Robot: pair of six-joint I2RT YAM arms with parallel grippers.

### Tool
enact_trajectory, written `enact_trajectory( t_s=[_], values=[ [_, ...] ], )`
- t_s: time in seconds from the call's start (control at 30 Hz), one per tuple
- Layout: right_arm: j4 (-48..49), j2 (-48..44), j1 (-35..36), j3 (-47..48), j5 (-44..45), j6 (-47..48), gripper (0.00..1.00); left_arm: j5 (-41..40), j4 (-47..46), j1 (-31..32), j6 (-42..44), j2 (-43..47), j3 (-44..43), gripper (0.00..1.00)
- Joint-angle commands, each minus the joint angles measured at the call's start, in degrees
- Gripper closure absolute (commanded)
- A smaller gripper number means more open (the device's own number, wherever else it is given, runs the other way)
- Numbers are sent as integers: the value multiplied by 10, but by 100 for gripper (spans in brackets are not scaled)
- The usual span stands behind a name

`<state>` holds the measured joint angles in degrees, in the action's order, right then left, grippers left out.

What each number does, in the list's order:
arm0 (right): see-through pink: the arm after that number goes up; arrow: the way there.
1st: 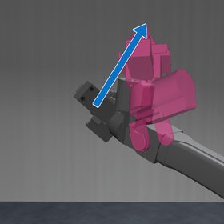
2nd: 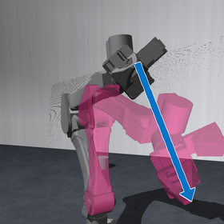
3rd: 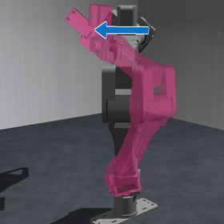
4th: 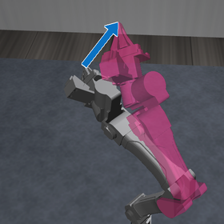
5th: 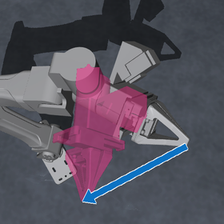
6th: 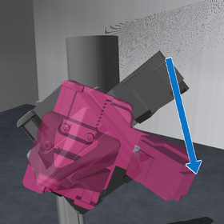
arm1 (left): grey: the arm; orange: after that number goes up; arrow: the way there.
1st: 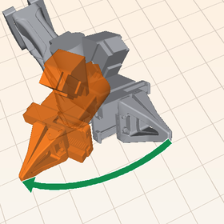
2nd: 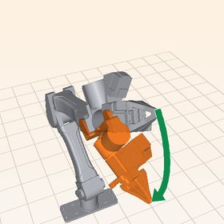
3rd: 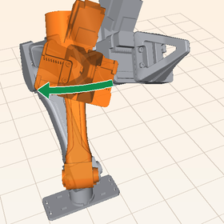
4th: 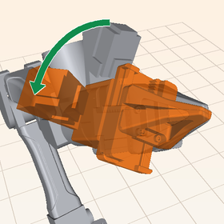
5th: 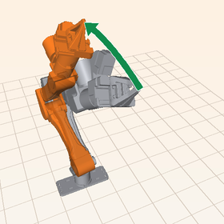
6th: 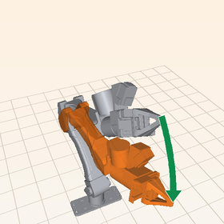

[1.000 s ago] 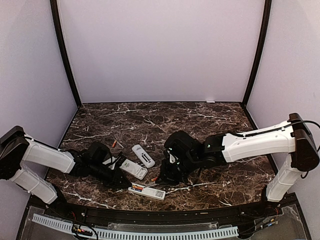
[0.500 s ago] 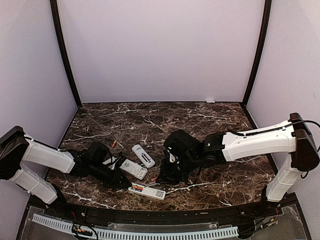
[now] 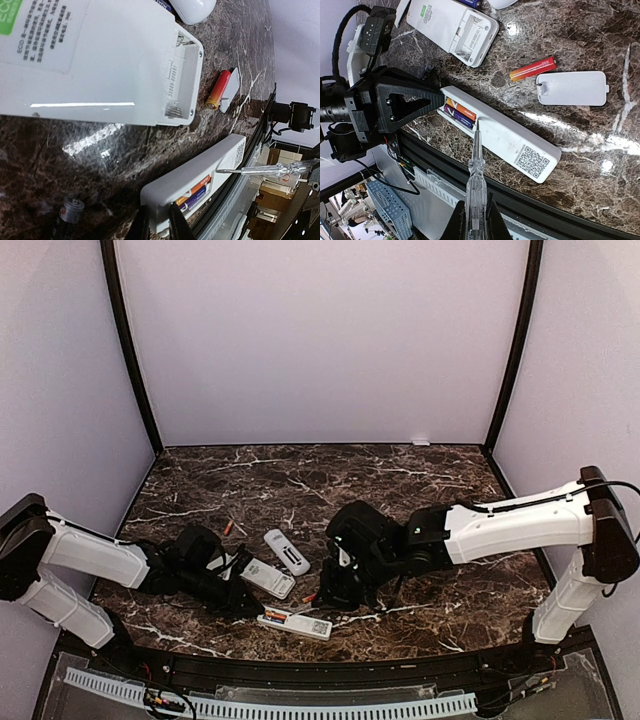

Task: Unload the batteries from the remote control
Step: Remove the battery from the remote control without the battery cover.

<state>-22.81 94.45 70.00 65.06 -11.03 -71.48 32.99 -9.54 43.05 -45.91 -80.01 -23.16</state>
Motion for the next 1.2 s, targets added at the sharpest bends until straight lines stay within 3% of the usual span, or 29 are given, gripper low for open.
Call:
enact_trajectory(
  t_s=[0.0,0.9,1.17],
  values=[
    [-27,-12,10,9,13,-8,100,41,2,39,-18,2,10,86],
    [-44,31,11,39,10,-9,100,37,0,42,-24,6,16,88],
    [-2,27,6,6,-10,-23,100,37,-3,42,-23,1,18,88]
  ],
)
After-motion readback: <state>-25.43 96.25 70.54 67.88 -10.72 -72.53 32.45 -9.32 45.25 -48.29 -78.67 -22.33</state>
